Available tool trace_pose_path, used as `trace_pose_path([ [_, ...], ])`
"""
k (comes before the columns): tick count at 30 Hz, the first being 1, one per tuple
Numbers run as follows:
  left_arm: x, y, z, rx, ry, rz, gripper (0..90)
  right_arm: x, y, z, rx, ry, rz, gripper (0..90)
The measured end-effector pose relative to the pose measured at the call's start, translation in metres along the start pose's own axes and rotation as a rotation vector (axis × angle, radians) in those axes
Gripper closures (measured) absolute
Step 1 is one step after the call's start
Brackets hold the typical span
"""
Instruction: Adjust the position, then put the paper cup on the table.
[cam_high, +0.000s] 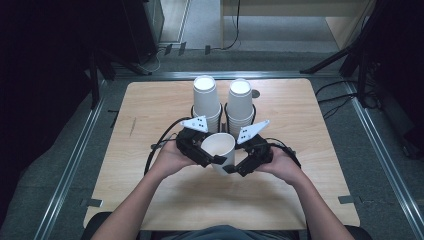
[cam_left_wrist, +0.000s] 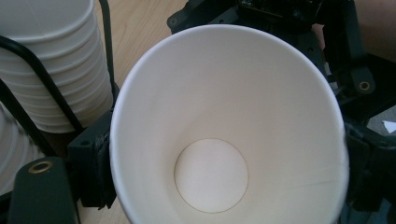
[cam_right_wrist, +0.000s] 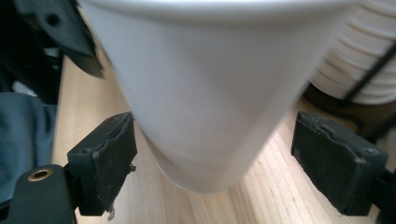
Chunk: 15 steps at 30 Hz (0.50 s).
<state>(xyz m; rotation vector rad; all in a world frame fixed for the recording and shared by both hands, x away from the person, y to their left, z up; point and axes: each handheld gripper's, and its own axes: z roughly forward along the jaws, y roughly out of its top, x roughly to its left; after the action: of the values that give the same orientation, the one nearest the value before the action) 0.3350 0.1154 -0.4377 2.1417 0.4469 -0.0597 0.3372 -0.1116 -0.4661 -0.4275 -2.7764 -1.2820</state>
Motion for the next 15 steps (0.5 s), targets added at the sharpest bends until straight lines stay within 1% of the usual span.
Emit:
trace_pose_path([
  [2,0.001,-0.001,-0.001,0.009,-0.001,-0.003,12.4,0.0,-0.002,-0.001,0.018,-0.009,0.012,14.4],
  [3,0.002,-0.002,-0.002,0.014,0.005,-0.001,12.4,0.0,-0.003,-0.001,0.024,-0.012,0.009,14.4],
  [4,0.002,-0.002,-0.002,0.014,0.002,-0.005,12.4,0.0,-0.004,-0.002,0.032,-0.006,0.019,13.7],
  [7,0.004,-0.002,-0.004,0.023,0.005,-0.006,12.4,-0.002,-0.005,-0.005,0.031,-0.016,0.053,13.8],
  [9,0.005,-0.003,-0.005,0.029,0.011,-0.005,12.4,-0.002,-0.006,-0.007,0.031,-0.021,0.062,13.8],
  [12,0.007,-0.005,-0.007,0.043,0.015,-0.004,12.4,-0.001,-0.008,-0.01,0.037,-0.041,0.057,13.9],
  [13,0.008,-0.006,-0.007,0.046,0.02,-0.003,12.4,-0.001,-0.009,-0.011,0.037,-0.054,0.049,14.0],
  [14,0.008,-0.006,-0.008,0.051,0.025,-0.004,12.4,-0.001,-0.01,-0.013,0.037,-0.053,0.042,14.0],
  [15,0.009,-0.007,-0.008,0.062,0.022,-0.004,12.4,-0.001,-0.01,-0.014,0.043,-0.042,0.039,14.0],
])
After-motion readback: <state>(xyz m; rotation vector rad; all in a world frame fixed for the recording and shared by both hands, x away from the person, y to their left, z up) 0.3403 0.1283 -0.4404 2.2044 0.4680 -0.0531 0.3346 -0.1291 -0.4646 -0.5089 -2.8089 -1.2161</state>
